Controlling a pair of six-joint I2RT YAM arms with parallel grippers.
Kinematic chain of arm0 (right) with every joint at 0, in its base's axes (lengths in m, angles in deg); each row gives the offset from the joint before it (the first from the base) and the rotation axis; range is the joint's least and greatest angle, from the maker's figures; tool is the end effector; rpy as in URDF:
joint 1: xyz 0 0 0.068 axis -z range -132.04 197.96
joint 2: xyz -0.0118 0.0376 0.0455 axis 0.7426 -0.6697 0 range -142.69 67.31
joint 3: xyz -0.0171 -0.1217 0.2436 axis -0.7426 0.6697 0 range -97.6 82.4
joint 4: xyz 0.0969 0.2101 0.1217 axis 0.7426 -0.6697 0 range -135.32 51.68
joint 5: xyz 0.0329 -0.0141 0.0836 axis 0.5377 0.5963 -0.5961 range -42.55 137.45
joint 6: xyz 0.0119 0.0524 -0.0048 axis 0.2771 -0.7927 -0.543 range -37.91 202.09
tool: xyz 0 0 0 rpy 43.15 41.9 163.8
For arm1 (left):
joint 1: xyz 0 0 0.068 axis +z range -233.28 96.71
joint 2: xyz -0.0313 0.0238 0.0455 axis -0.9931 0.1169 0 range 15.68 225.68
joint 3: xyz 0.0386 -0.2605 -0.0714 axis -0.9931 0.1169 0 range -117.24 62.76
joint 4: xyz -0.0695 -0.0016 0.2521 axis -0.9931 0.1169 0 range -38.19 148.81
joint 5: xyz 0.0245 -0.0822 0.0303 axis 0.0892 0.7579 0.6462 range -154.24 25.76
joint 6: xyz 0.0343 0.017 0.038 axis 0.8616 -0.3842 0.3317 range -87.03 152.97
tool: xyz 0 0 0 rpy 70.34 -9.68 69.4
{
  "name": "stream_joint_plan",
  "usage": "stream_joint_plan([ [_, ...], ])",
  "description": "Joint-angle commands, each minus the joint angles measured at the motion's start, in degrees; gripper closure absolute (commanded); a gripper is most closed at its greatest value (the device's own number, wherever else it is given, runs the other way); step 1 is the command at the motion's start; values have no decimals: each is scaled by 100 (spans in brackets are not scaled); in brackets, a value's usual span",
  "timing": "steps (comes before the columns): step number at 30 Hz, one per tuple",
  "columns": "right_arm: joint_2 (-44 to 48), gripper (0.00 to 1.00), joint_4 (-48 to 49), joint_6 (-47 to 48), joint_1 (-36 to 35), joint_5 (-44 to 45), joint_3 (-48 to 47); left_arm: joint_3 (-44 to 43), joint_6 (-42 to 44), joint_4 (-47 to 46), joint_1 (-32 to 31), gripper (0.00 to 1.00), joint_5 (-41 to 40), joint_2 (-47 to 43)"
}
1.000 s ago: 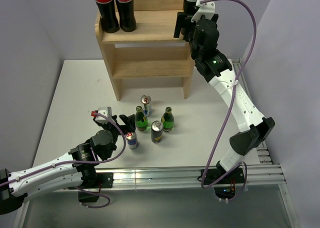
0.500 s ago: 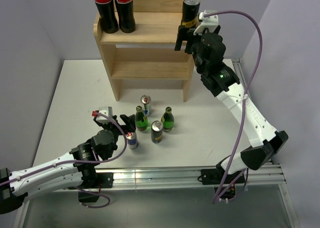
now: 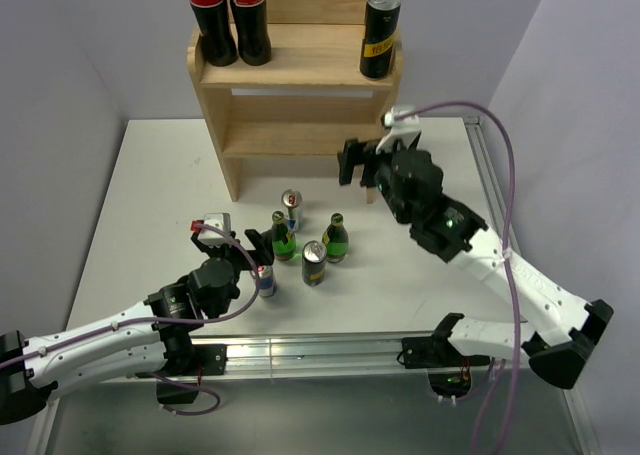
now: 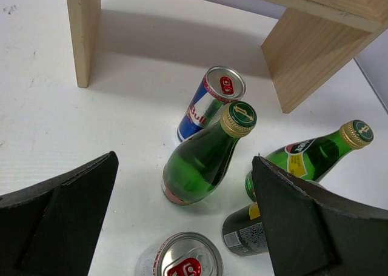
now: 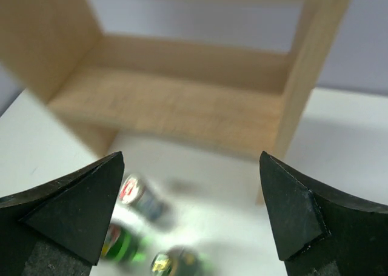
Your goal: Place and organize the beverage onto the shelf
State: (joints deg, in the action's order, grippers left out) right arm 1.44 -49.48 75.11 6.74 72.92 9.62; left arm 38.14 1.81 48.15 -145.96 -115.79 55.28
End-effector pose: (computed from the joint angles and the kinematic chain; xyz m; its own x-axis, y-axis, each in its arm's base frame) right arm 0.2011 0.1558 0.4357 -0.0884 0.0685 -0.9937 -0.2634 0.9605 0.0896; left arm 0.0996 -0.1320 0.2576 -0.1804 -0.3516 -0.9186 0.1245 0.9183 -0.3759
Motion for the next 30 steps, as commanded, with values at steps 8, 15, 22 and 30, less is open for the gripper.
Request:
stream_joint_plan([
  [8, 2076, 0, -475, -2007, -1669, 678, 2502, -95, -57, -205, -25, 1, 13, 171],
  [15, 1833, 0, -257, -3518, -3749, 1389, 3559, -244, 57, -188, -25, 1, -153, 321],
  [22, 751, 0, 534, -4171, -4571, 1839, 4093, -465, 119, -152, 36, 1, -348, 444],
  [30, -216, 0, 1816, -4058, -4291, 1768, 4499, -368, 136, -223, 335, 1, 4, 383],
])
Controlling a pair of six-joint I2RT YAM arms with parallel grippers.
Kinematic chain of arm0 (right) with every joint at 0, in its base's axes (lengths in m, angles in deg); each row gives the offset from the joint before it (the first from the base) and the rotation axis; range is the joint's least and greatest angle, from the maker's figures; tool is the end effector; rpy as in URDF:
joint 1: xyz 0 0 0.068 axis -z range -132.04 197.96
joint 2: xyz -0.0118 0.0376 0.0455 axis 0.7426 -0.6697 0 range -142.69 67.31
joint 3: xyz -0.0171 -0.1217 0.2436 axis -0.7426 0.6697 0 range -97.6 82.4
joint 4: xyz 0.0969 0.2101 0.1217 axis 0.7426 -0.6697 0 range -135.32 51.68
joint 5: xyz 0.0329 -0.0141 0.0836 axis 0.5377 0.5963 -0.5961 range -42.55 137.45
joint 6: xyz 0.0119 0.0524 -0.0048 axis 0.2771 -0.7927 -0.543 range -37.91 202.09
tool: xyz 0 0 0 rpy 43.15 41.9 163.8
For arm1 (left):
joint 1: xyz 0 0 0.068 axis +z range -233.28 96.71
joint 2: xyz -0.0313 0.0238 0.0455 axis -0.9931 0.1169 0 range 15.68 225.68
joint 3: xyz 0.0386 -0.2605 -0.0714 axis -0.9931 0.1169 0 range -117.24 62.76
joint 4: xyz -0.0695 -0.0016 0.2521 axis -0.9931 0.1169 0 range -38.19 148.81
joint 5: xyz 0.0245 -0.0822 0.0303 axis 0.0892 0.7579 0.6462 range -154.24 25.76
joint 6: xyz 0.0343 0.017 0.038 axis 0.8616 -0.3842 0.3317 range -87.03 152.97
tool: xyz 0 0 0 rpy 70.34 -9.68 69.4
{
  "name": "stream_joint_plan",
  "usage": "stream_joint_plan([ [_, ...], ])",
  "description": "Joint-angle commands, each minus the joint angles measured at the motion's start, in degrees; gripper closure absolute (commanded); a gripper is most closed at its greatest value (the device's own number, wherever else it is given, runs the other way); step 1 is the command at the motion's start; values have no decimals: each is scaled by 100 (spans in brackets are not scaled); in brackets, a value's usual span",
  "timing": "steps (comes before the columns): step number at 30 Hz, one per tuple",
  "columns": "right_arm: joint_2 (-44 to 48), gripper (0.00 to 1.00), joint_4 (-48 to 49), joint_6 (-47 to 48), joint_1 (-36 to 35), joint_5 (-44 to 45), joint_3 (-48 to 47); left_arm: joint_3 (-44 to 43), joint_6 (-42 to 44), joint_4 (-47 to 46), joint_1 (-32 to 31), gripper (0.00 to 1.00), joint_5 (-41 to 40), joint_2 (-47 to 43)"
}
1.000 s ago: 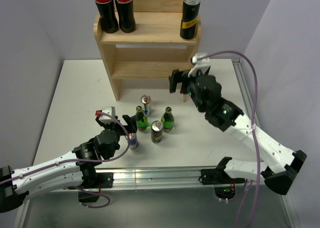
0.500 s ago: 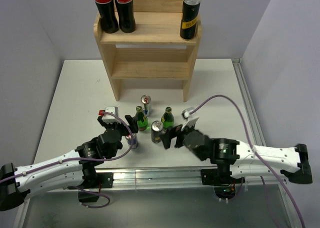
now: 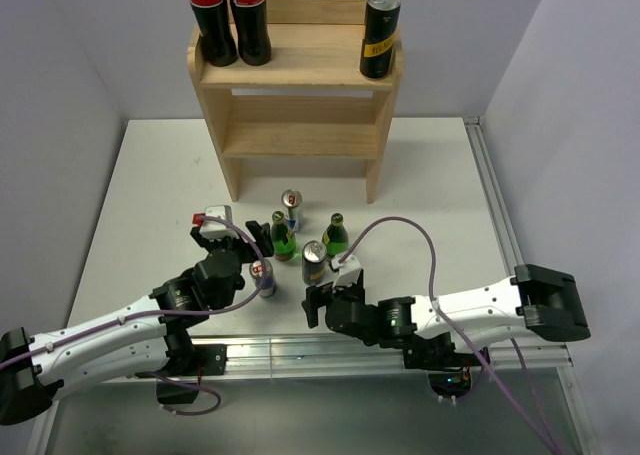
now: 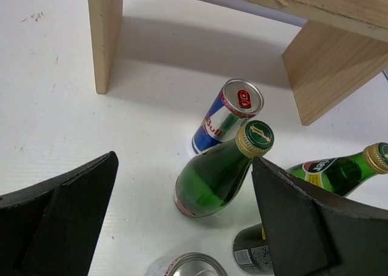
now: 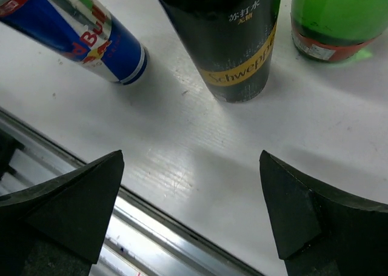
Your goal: Place and organize the beverage onto the shelf
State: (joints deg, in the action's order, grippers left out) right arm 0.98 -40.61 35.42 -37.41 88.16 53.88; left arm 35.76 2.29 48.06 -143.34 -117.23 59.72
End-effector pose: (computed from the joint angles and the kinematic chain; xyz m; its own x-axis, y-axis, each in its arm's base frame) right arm 0.0411 0.2191 0.1875 -0.5560 -0.0342 -0.8305 -0.4529 0.8503 0.2681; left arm 0.1120 -0.1374 0.2607 -0.1667 -0.3257 -0.9307 0.0564 0.9392 -0.3388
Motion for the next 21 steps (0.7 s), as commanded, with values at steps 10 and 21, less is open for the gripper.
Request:
stream_joint_plan([
  [10, -952, 0, 2310, 826, 1126, -89, 188, 20, 202, -355, 143, 1, 201, -140],
  [21, -2086, 2, 3233, 1327, 1540, -371, -330, 90, 220, -390, 222, 1, 272, -123],
])
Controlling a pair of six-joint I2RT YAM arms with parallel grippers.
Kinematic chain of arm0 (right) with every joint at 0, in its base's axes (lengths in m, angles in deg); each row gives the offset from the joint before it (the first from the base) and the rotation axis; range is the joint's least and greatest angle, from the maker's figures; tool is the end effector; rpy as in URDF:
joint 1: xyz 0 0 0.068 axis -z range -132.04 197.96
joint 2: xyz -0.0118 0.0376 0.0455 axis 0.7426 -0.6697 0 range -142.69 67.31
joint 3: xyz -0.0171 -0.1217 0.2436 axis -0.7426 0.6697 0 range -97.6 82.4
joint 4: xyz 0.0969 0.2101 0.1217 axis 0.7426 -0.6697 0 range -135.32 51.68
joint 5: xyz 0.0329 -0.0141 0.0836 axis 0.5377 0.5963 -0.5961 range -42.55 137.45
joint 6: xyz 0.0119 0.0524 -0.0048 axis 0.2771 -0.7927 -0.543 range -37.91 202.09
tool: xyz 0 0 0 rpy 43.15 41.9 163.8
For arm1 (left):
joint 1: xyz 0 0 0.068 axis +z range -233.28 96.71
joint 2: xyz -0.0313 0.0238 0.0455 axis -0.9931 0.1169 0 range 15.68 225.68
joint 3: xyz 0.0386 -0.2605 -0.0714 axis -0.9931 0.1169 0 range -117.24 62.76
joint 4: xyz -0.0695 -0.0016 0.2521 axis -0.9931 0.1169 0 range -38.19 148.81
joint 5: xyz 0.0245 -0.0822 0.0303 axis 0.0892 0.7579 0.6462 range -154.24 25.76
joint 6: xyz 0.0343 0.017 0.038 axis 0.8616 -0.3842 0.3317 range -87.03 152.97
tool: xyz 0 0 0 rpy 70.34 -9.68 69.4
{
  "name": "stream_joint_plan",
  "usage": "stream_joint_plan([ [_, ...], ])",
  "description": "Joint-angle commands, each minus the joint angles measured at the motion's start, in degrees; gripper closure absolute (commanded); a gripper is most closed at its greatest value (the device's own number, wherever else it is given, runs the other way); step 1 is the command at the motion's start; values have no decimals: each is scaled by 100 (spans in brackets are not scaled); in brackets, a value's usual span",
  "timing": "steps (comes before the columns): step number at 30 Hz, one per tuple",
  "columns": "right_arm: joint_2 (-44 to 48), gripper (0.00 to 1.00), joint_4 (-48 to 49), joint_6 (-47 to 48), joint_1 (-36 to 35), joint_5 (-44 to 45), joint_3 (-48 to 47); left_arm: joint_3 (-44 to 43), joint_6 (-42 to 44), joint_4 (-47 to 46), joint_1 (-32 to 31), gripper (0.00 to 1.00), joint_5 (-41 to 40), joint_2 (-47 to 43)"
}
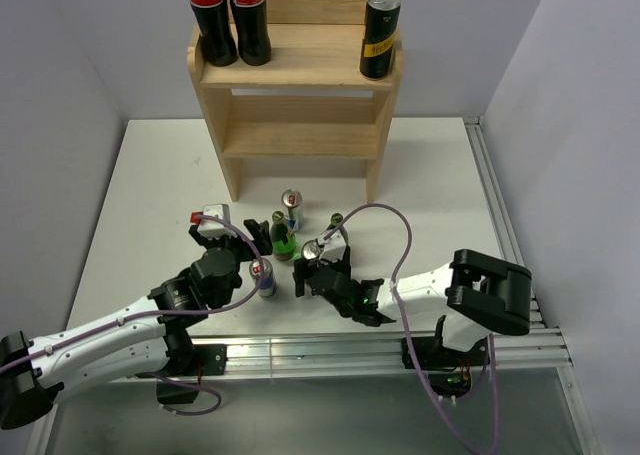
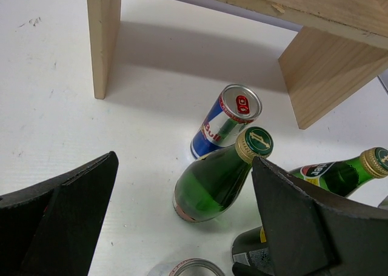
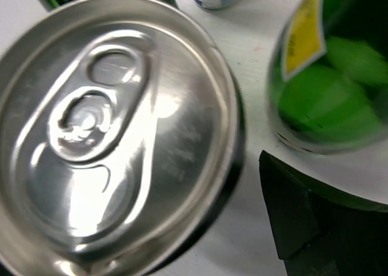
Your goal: Place and organize the beverage onto the shelf
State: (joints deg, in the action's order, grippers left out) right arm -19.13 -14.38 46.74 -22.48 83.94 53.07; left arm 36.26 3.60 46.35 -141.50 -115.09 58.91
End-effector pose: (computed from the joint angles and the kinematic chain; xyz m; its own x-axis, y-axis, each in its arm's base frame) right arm 0.1114 0.2502 0.1477 -0.4913 0.0067 -0.8710 -0.3758 0.9005 0.2189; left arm 0.1152 -0.1335 0.2625 -0.1563 -0.3355 -0.9290 0.0681 0.9346 -0.3490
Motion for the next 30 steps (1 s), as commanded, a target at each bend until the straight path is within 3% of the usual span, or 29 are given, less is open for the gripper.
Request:
stream_joint_plan([
  [1, -154, 2, 672, 213, 65, 51, -258, 40, 89, -219, 47, 1, 66, -51],
  [6, -260, 5, 883, 310, 100, 226, -250, 75, 98, -246, 65, 1, 102, -86],
  [13, -549, 23, 1253, 415, 100, 525, -188, 93, 98, -272, 82, 1, 154, -104],
  [24, -1200, 24, 1727, 556, 91, 701, -293, 172, 54, -255, 91, 1, 189, -262],
  [30, -1192, 36, 1719, 582, 91, 798, -311, 180, 36, -237, 100, 1, 198, -288],
])
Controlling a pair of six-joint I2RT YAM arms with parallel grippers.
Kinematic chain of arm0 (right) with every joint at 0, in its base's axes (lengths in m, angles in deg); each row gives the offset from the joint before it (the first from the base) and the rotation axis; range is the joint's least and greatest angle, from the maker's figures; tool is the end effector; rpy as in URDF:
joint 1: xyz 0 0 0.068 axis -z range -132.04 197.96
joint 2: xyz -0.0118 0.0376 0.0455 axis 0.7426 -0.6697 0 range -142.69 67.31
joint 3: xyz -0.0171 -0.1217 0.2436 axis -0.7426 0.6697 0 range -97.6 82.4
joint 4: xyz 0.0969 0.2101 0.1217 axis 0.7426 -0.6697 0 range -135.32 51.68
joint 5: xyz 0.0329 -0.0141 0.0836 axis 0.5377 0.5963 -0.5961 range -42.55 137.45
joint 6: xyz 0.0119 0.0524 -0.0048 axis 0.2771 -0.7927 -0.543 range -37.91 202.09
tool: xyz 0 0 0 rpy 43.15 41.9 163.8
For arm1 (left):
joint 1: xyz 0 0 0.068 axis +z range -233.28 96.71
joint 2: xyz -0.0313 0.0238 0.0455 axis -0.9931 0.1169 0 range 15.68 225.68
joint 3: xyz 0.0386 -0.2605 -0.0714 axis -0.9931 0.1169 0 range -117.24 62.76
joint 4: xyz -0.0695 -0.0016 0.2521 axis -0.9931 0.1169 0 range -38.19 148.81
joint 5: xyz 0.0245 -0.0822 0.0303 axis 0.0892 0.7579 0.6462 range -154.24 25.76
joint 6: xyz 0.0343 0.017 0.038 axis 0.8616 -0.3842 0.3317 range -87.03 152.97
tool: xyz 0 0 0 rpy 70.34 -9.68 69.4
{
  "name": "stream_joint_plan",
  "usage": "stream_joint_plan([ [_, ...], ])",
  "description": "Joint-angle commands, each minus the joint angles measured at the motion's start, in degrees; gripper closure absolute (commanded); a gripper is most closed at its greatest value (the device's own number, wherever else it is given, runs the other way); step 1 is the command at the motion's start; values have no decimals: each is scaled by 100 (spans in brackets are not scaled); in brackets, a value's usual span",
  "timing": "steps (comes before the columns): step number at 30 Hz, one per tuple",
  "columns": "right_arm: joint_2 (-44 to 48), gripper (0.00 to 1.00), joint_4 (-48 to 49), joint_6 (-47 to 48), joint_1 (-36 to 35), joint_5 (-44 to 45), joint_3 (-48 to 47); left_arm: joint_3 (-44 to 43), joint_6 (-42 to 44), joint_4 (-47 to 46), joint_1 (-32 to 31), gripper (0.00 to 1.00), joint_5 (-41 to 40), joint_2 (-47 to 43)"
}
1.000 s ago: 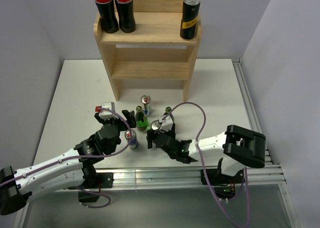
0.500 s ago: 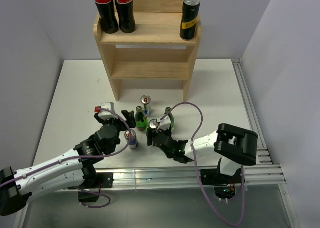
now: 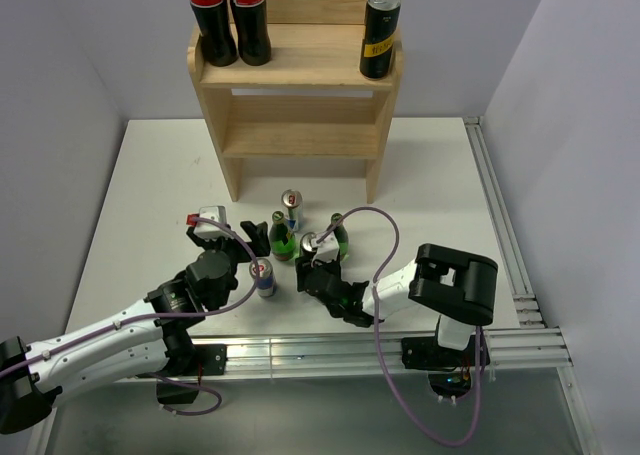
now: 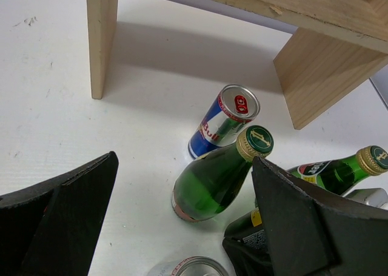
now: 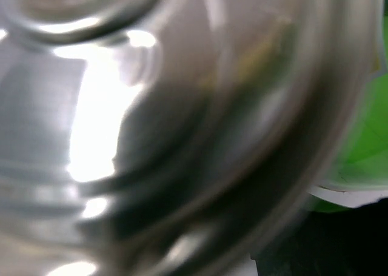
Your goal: Place and organize the beverage onto the shelf
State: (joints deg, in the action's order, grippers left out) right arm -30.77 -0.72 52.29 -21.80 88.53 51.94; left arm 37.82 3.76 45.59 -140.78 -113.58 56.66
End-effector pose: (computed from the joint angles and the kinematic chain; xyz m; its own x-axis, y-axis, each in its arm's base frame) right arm 0.1234 0.2671 0.1208 -0.4039 -0.0123 -0.9147 -0.3568 0.9229 0.1451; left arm 0.1133 -0.1276 0.2601 -0.1520 -0.3531 -0.9232 0.0843 0.9260 -0.3680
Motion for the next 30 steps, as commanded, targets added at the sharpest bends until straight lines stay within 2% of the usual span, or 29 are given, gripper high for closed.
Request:
stream_joint_plan([
  [1, -9, 40, 361, 36, 23, 339, -189, 25, 21, -160, 28, 1, 47, -72],
  [3, 43, 48, 353, 97, 24, 331, -180, 34, 21, -160, 28, 1, 47, -72],
  [4, 113, 60, 318, 115, 15, 304, -206, 34, 21, -152, 28, 1, 47, -89],
  [5, 166, 67, 274, 176, 6, 295, -232, 34, 12, -152, 28, 1, 39, -89],
  [8, 412, 82, -191, 273, -90, 383, -478, 34, 12, -134, 28, 1, 39, -89],
  [9, 491, 87, -584, 308, -134, 444, -687, 25, 12, -125, 28, 1, 30, -98],
  [10, 675, 95, -831, 308, -222, 497, -820, 17, 12, -125, 28, 1, 30, -89],
  [11, 772, 99, -1095, 300, -266, 671, -961, 25, 12, -117, 28, 1, 30, -89],
  [12, 1017, 100, -1628, 291, -310, 769, -1249, 17, 12, -108, 28, 1, 21, -81],
  [17, 1853, 100, -3018, 536, -556, 1200, -2050, -1, -6, -81, 28, 1, 39, -89],
  [21, 2311, 100, -3925, 1010, -530, 1455, -3225, -1, -41, -29, 28, 1, 30, -142],
  [23, 2311, 100, -4443, 1388, -426, 1430, -3737, -1, -58, -2, 28, 1, 30, -177],
  [26, 2136, 100, -5111, 1670, -162, 1018, -5105, 8, -50, 7, 28, 1, 56, -247],
  [28, 2013, 100, -5350, 1880, 251, 657, -5661, 8, -50, 33, 28, 1, 65, -265],
  [30, 1715, 100, -5737, 2039, 610, 489, -6601, -1, -67, 77, 28, 1, 56, -283],
])
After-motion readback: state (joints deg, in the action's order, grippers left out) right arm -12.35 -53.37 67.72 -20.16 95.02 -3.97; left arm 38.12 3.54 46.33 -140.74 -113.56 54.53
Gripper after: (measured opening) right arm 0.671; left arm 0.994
